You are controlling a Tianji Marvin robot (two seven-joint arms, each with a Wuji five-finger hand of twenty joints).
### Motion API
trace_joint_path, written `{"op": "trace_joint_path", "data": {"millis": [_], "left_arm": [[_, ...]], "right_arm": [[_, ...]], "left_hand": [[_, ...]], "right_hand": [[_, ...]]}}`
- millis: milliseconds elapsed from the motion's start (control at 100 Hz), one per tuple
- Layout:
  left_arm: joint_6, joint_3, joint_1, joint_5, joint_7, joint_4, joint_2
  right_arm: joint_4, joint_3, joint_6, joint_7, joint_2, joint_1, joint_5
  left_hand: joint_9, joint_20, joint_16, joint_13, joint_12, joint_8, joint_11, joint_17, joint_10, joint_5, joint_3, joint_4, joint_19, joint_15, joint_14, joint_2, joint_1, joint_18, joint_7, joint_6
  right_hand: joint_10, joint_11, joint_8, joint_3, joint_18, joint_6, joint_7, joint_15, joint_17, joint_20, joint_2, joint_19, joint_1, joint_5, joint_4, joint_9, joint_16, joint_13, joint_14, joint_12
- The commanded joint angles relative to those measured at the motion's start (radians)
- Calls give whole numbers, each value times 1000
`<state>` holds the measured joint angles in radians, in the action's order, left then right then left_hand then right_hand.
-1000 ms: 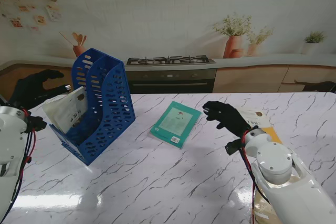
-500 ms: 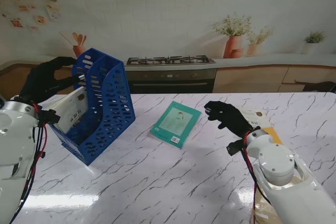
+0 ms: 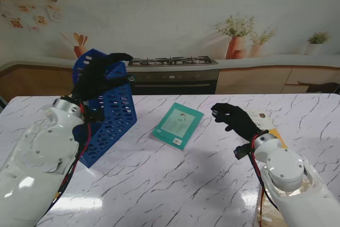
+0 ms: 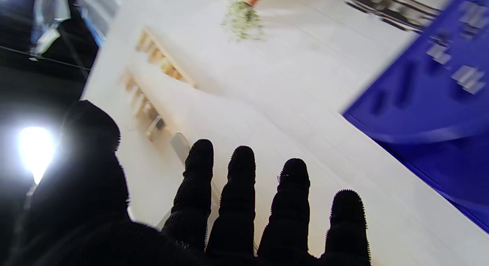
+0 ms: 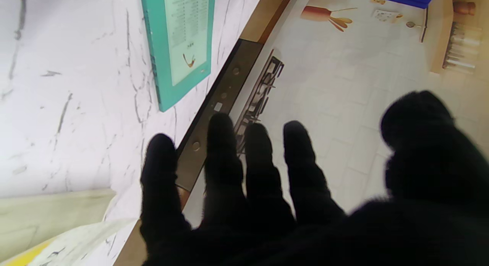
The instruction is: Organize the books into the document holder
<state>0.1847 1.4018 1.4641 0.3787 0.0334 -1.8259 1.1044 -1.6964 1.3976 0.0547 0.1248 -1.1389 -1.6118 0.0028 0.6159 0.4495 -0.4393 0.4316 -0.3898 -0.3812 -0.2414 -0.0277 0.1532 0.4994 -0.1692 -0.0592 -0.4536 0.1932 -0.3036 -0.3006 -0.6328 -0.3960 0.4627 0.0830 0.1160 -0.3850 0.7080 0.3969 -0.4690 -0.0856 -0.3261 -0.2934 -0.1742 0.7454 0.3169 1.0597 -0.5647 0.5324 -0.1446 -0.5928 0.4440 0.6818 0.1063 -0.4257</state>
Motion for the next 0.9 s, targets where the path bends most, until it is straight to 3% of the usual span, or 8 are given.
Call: {"op": "trace_joint_path", "data": {"millis": [0,210,490,720,890], "left_arm": [[37,-29,-10,13,-15,20,25],[122,-133,-61,0,-10,93,28],[227,-245,-111,-85,-22,208,35],[267,-334,-156,-163,-107,325,27],[288,-385,-179,-213,-145,397,27]], "right_arm": [[-9,2,-4,2,-1,-15,1],[-22,22,-7,-1,1,-39,-14],[-34,42,-15,-5,2,-61,-30],[-50,69,-11,2,6,-87,-49],[-72,95,-11,16,13,-110,-83]], "left_hand": [[-6,9,-5,12,9,10,17,-2,7,6,29,21,-22,-2,3,48,-30,-20,-16,-3],[-10,4,-4,11,8,8,18,2,7,4,48,22,-34,-1,2,63,-38,-17,-18,-1],[-12,-3,-6,13,6,7,13,5,14,6,72,24,-60,5,-8,70,-56,-16,-20,16],[6,13,-23,38,-4,1,-9,13,18,9,96,28,-138,33,-16,75,-76,-24,-5,18],[14,18,-35,46,-13,-2,-23,4,18,9,96,30,-158,47,-15,72,-90,-26,4,26]], "right_hand": [[-33,17,-12,-21,-1,26,6,18,10,-5,-8,-5,3,-21,66,14,-12,-7,-5,11],[-33,22,-11,-15,-3,28,4,21,11,-6,-9,-8,7,-17,66,8,-12,-4,-5,10],[-34,21,-13,-16,4,23,5,22,7,-6,-21,-7,1,-15,65,9,-10,-7,-7,7],[-57,20,-13,-45,-19,56,-5,46,4,-23,-32,-33,-18,4,67,-9,-25,-5,9,6],[-47,27,-12,-59,-14,49,-14,55,9,-32,-35,-43,-24,23,68,-17,-30,-3,1,9]]}}
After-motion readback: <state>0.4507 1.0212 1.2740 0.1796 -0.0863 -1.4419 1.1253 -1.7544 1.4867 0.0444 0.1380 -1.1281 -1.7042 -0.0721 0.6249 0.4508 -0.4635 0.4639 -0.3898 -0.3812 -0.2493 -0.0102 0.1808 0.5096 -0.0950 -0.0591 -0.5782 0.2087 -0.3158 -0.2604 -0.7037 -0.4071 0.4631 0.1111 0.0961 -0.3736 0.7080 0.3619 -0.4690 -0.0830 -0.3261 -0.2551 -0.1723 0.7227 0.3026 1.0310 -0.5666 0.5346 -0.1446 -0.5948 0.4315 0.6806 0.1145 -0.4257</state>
